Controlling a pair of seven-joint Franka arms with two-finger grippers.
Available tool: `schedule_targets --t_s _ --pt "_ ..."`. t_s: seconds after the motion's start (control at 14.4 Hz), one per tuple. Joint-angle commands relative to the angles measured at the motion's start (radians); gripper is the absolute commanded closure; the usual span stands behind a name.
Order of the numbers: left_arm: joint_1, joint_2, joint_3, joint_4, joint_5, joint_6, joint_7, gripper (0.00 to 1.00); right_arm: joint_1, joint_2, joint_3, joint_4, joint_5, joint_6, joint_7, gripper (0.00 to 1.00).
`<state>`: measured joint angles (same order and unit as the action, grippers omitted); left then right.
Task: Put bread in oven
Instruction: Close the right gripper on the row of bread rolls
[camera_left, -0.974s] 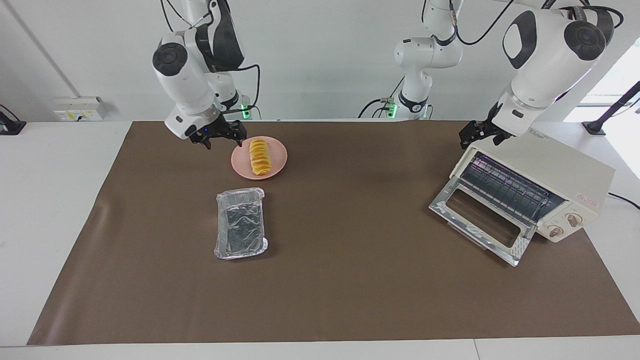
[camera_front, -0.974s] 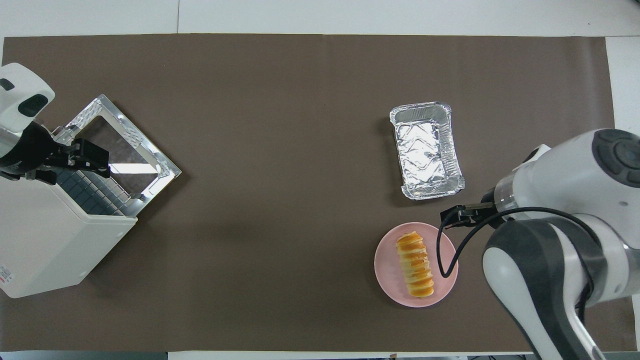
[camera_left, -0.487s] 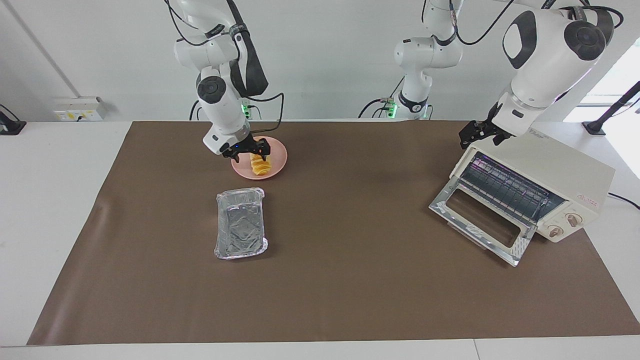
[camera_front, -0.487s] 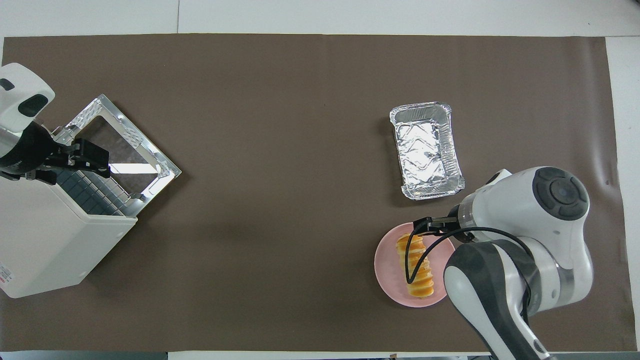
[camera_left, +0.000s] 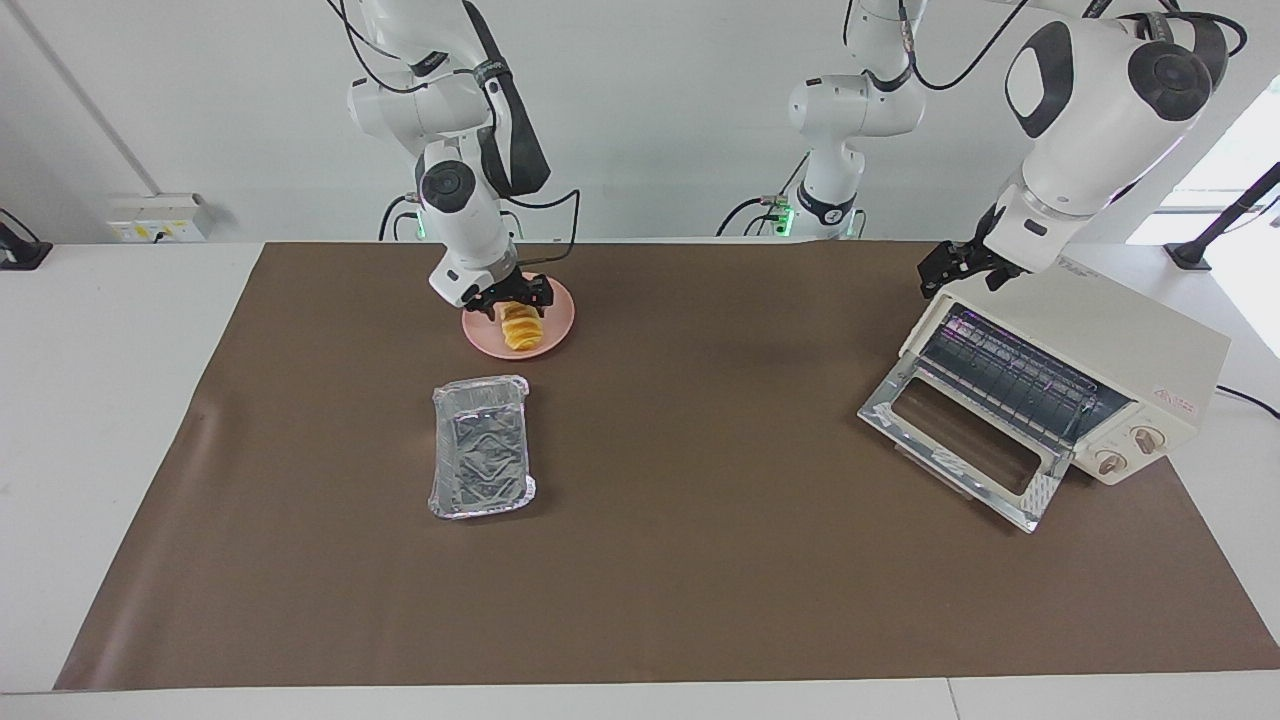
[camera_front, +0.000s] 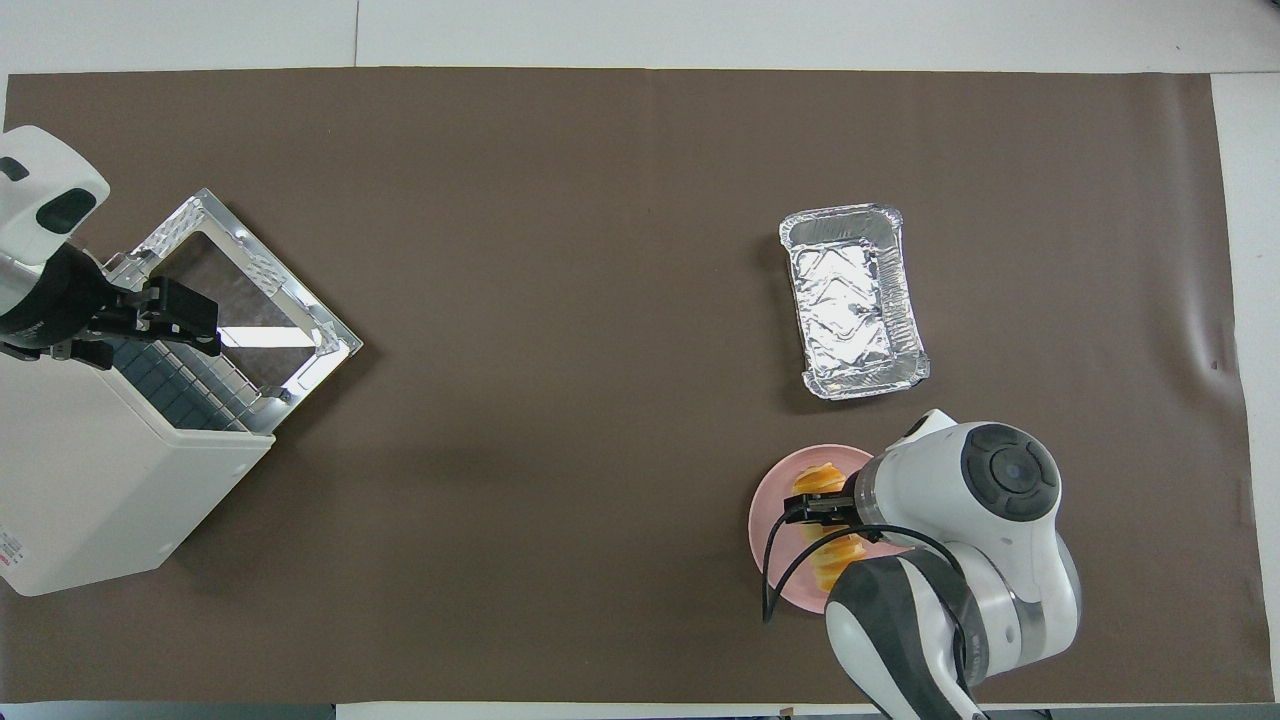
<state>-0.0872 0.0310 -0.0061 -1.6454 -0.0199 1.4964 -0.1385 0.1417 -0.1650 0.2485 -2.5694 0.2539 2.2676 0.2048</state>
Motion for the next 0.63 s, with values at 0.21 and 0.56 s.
schedule_targets --t_s 0.21,0.56 --pt "0.003 -0.029 -0.002 -0.033 0.017 0.019 0.002 0.00 0.016 -0.036 -0.003 -0.038 0.028 0.016 0.001 0.61" --pt "0.003 -0.029 -0.002 -0.033 0.017 0.019 0.002 0.00 0.016 -0.063 -0.005 -0.028 0.028 -0.039 0.007 1.00"
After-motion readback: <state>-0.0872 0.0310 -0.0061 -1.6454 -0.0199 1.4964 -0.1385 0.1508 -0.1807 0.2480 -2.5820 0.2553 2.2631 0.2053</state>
